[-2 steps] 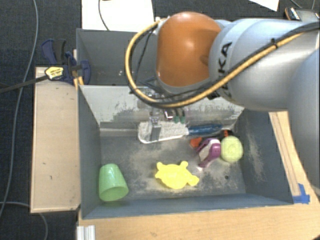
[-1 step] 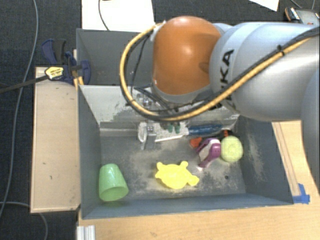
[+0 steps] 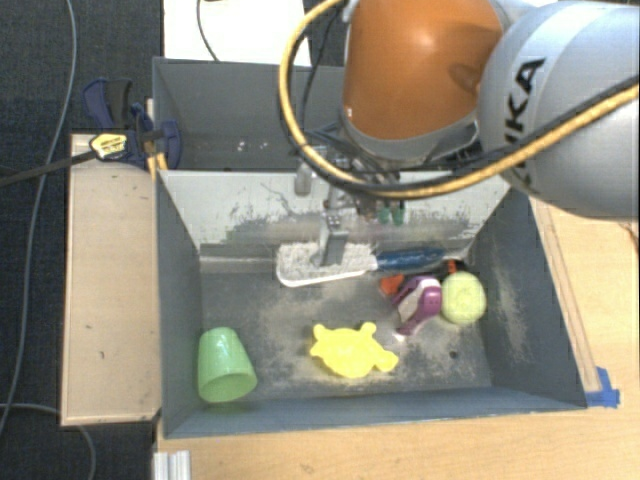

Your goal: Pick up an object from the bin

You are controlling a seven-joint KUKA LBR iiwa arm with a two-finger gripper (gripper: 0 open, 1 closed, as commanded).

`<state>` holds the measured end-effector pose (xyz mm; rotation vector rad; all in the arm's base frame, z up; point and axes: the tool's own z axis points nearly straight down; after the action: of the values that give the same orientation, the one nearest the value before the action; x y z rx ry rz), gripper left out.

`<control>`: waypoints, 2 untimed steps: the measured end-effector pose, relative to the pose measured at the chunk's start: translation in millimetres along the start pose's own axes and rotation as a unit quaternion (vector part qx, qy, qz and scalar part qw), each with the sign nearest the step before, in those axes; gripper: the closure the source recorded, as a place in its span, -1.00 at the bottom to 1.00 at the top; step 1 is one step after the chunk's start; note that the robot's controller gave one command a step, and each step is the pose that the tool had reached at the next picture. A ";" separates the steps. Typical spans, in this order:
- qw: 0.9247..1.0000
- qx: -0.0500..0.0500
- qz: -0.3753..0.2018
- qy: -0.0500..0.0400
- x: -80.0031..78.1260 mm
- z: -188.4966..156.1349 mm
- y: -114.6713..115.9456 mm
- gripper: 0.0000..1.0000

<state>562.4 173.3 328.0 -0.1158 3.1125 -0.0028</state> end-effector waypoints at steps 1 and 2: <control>0.999 -0.001 0.035 0.006 46.1 -58.0 33.6 -1.00; 0.996 0.003 0.084 0.009 18.9 34.2 26.3 -1.00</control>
Offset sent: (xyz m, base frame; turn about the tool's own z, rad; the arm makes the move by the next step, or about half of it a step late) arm -0.0202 0.0253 -0.0308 0.1686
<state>542.6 198.1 293.2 0.1468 3.1285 -0.0111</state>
